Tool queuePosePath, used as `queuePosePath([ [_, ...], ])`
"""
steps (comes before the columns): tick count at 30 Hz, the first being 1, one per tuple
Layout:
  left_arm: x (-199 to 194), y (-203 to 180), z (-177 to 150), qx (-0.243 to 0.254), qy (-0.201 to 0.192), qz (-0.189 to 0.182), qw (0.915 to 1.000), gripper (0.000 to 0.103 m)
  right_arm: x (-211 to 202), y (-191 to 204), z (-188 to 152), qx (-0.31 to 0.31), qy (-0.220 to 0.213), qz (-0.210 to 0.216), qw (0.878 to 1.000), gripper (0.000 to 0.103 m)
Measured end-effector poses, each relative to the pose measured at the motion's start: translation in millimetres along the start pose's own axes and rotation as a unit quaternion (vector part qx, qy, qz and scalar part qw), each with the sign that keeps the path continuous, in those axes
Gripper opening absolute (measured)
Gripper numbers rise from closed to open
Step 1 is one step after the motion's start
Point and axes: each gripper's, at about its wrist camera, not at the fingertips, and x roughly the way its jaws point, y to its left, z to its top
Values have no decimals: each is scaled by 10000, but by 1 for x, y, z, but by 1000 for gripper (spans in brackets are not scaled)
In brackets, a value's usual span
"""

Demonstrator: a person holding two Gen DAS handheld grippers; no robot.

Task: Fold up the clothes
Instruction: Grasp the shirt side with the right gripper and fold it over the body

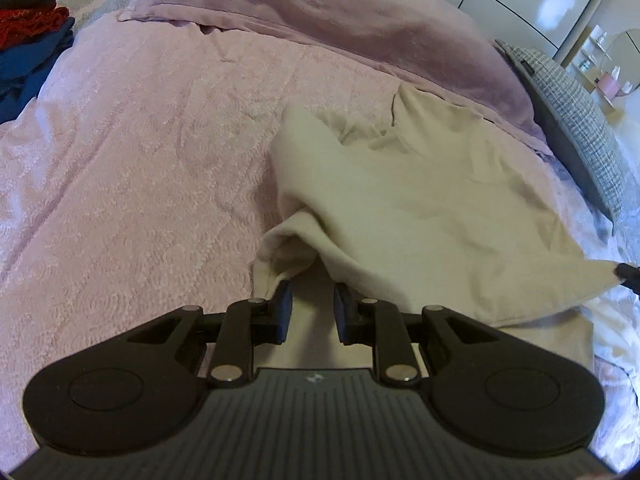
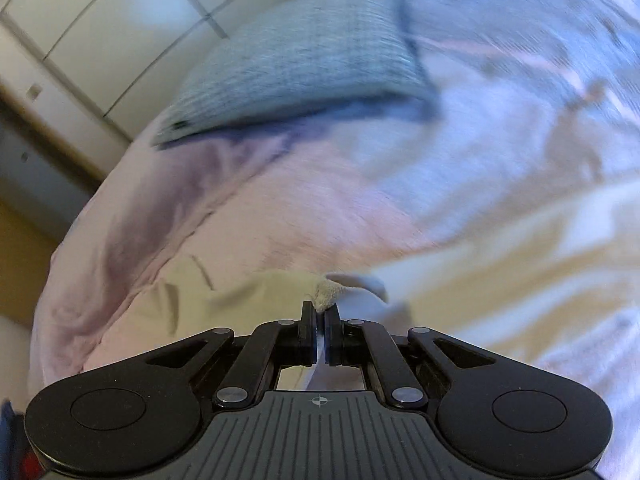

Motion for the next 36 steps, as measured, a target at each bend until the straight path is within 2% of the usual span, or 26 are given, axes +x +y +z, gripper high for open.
queuePosePath([
  [4, 4, -10, 4, 81, -87, -63, 9999, 18, -24, 21, 14, 61, -267, 943, 9952, 2],
  [7, 8, -16, 8, 174, -205, 136, 9995, 18, -48, 41, 33, -197, -964, 1363, 9858, 2],
  [8, 9, -15, 8, 125, -245, 235, 9993, 18, -54, 44, 37, -300, -1138, 1324, 9842, 1],
  [9, 9, -13, 9, 75, -285, 333, 9990, 14, -49, 39, 38, -325, -1054, 1084, 9880, 1],
  [12, 5, 1, 10, -247, -381, 490, 9978, 7, -15, 7, 36, -223, -376, 222, 9988, 2],
  [14, 1, 7, 8, -311, -430, 525, 9972, 4, 7, -16, 22, -256, -35, -212, 9994, 2],
  [16, -3, 10, 6, -246, -398, 597, 9971, 4, 27, -36, 9, -173, 346, -675, 9970, 2],
  [17, -4, 11, 3, -173, -380, 675, 9968, 6, 31, -44, 4, -52, 407, -780, 9961, 2],
  [20, -4, 20, -3, -161, -335, 860, 9956, 9, 6, -40, 3, -53, -217, -303, 9993, 2],
  [22, -3, 28, -5, -319, -234, 787, 9961, 9, -8, -32, 5, -310, -476, -137, 9983, 2],
  [23, -3, 31, -5, -382, -192, 718, 9965, 9, -5, -32, 5, -437, -352, -163, 9983, 2],
  [25, -8, 33, -3, -499, -173, 533, 9972, 10, 16, -42, 5, -558, 319, -373, 9972, 2],
  [26, -11, 34, 0, -574, -180, 423, 9973, 15, 24, -49, 2, -504, 684, -626, 9944, 3],
  [27, -15, 36, 2, -649, -188, 312, 9972, 19, 24, -51, 0, -504, 829, -851, 9916, 15],
  [29, -20, 38, 5, -687, -207, 223, 9972, 23, 14, -47, 0, -662, 673, -1188, 9884, 35],
  [31, -21, 39, 6, -690, -180, 123, 9974, 23, -6, -31, 0, -1008, 175, -1536, 9828, 39],
  [33, -20, 40, 7, -660, -161, 97, 9976, 23, -18, -10, -1, -1414, -33, -1359, 9806, 40],
  [36, -19, 46, 13, -695, -82, 163, 9974, 23, 5, 31, -3, -2110, 833, -684, 9715, 39],
])
